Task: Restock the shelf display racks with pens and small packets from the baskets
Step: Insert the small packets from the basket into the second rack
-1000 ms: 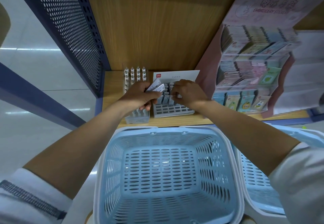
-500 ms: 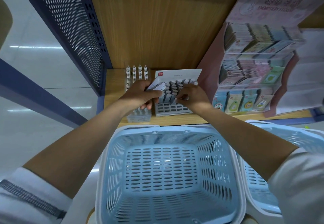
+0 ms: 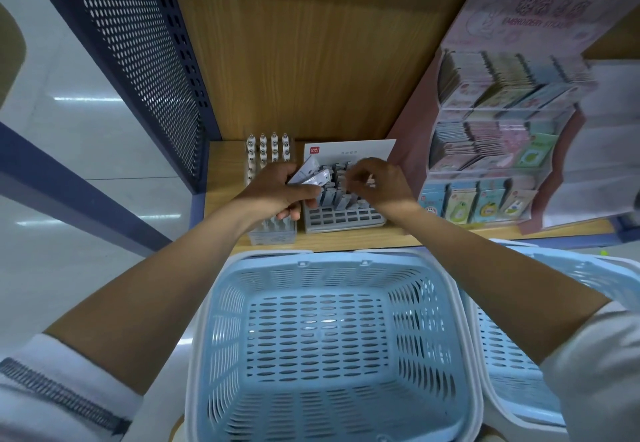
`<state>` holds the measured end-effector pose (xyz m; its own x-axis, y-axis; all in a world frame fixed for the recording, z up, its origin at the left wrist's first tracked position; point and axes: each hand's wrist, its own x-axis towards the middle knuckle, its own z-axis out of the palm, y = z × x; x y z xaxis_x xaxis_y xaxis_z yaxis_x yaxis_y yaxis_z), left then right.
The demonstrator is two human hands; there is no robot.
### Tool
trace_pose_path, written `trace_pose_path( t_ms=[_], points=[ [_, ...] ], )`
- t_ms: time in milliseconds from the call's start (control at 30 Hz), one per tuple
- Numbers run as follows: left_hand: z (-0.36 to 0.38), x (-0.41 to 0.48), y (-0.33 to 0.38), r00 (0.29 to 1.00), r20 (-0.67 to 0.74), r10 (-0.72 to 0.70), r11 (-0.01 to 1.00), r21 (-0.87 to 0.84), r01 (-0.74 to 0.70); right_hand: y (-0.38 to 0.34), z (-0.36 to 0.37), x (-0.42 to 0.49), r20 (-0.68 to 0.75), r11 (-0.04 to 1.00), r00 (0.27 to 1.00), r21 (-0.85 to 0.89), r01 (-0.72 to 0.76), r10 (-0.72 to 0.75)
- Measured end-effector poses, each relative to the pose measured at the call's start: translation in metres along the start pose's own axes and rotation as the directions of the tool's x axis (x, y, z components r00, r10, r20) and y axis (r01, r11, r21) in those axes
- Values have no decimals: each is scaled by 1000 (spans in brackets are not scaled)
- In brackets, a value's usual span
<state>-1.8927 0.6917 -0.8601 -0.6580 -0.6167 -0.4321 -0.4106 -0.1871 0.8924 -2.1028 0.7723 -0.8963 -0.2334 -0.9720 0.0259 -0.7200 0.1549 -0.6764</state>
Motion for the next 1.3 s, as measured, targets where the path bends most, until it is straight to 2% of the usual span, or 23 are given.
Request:
trace_pose_path(
  t_ms=[33, 100, 167, 233, 300, 367, 467, 533, 600, 667, 767, 867, 1033, 1300],
  points=[
    [1, 0, 1, 1000, 3, 1, 1000, 0, -1, -8, -5, 1, 5, 982, 998, 178, -64, 64],
    [5, 0, 5, 1000, 8, 3, 1000, 0, -3, -24, -13, 4, 148, 874, 979, 446, -194, 142],
    [9, 0, 9, 1000, 15, 8, 1000, 15, -8, -31, -16, 7, 247, 852, 964, 478, -213, 102],
    [11, -2, 10, 1000, 19, 9, 1000, 15, -10, -32, -20, 7, 215, 849, 971, 488, -201, 106],
    [10, -2, 10, 1000, 20, 8, 1000, -9, -8, -28, -25, 7, 144, 790, 977, 574, -214, 159],
    [10, -1, 10, 1000, 11, 5, 1000, 5, -6, -27, -28, 3, 177, 757, 968, 605, -248, 176],
    [12, -3, 12, 1000, 9, -4, 1000, 28, 4, -28, -29, -1, 228, 804, 960, 533, -264, 164],
    [10, -3, 12, 1000, -7, -20, 999, 25, 21, -25, -37, 2, 167, 818, 968, 520, -247, 186],
    [4, -3, 8, 995, -83, -49, 998, 32, 52, -19, -50, 5, 70, 856, 977, 472, -210, 201],
    [-3, -3, 3, 987, -150, -62, 998, -1, 63, -14, -54, 8, 44, 929, 987, 336, -158, 152],
    [-6, -5, -1, 987, -161, -14, 1000, -9, 12, -17, -35, 6, 81, 998, 996, 45, -47, 43],
    [-5, -8, 0, 995, -102, 4, 1000, -13, -5, -20, -11, 4, 124, 985, 992, -163, 51, -31],
    [-6, -9, -4, 995, -95, 21, 997, -68, -28, -25, 6, 3, 213, 934, 976, -337, 118, -47],
    [-9, -8, -5, 995, -99, 13, 994, -104, -23, -28, 15, 6, 261, 869, 962, -453, 200, -85]
  ],
)
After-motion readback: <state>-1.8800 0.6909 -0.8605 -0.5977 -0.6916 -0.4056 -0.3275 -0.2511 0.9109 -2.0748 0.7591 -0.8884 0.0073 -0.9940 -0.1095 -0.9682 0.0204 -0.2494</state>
